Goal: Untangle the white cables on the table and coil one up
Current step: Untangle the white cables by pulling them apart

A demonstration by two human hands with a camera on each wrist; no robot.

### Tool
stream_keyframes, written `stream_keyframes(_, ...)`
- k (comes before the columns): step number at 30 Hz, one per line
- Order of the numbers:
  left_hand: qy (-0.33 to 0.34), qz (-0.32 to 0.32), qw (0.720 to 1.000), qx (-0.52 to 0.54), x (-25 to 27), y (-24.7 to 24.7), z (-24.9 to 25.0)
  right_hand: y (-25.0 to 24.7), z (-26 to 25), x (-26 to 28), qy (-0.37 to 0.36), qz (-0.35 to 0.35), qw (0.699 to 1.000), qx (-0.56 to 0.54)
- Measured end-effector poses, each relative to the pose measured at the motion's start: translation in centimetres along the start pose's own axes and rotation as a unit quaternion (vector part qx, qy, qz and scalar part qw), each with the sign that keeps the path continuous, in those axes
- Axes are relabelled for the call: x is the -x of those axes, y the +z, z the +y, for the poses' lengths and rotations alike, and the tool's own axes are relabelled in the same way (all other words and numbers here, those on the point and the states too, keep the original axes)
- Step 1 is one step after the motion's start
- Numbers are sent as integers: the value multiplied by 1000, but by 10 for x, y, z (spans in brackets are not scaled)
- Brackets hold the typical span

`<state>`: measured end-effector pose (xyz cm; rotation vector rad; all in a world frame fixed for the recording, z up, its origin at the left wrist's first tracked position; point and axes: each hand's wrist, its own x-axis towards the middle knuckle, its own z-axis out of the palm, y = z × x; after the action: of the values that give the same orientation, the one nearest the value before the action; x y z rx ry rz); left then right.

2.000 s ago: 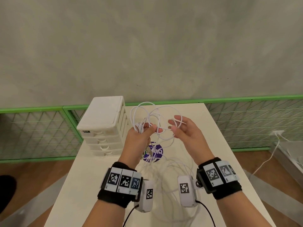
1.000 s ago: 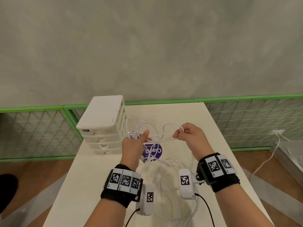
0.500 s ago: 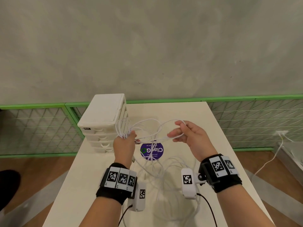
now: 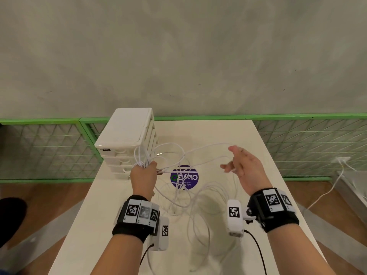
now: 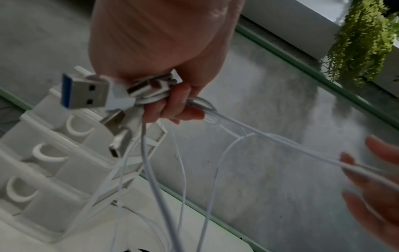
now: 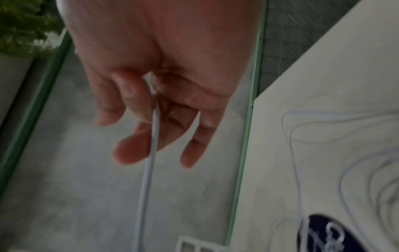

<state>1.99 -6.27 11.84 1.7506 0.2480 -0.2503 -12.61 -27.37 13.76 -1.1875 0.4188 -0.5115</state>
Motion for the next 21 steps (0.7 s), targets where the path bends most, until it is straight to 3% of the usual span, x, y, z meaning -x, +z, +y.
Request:
stream_keyframes(3, 4, -13, 1000, -7, -3, -2, -2, -10, 7, 0, 19, 13, 997, 69)
stream_keyframes(7, -5, -37, 999, -11, -3, -5, -6, -26, 14, -5, -5, 142, 989, 37)
stream_keyframes(10, -1, -36, 999, -17, 2, 0, -4, -35, 27, -13, 52, 206, 967, 137)
stream_keyframes(12, 29, -53, 998, -27, 6, 4, -1, -43, 37, -18, 116, 163, 937, 287)
stream_keyframes(14, 64, -69, 995, -46, 12, 9, 1, -45, 40, -17, 122, 87, 888, 435)
stream_keyframes(17, 96, -83, 990, -67, 20, 16, 3, -21, 32, -9, -58, 34, 881, 468)
stream_keyframes(18, 98, -90, 989, -69, 22, 18, 4, -9, 28, -9, -119, -6, 866, 486)
stream_keyframes(19, 99, -95, 988, -73, 24, 20, 5, 1, 27, -10, -145, -60, 841, 518)
stream_keyframes(21, 98, -100, 987, -82, 27, 22, 9, 17, 31, -11, -114, -153, 798, 571)
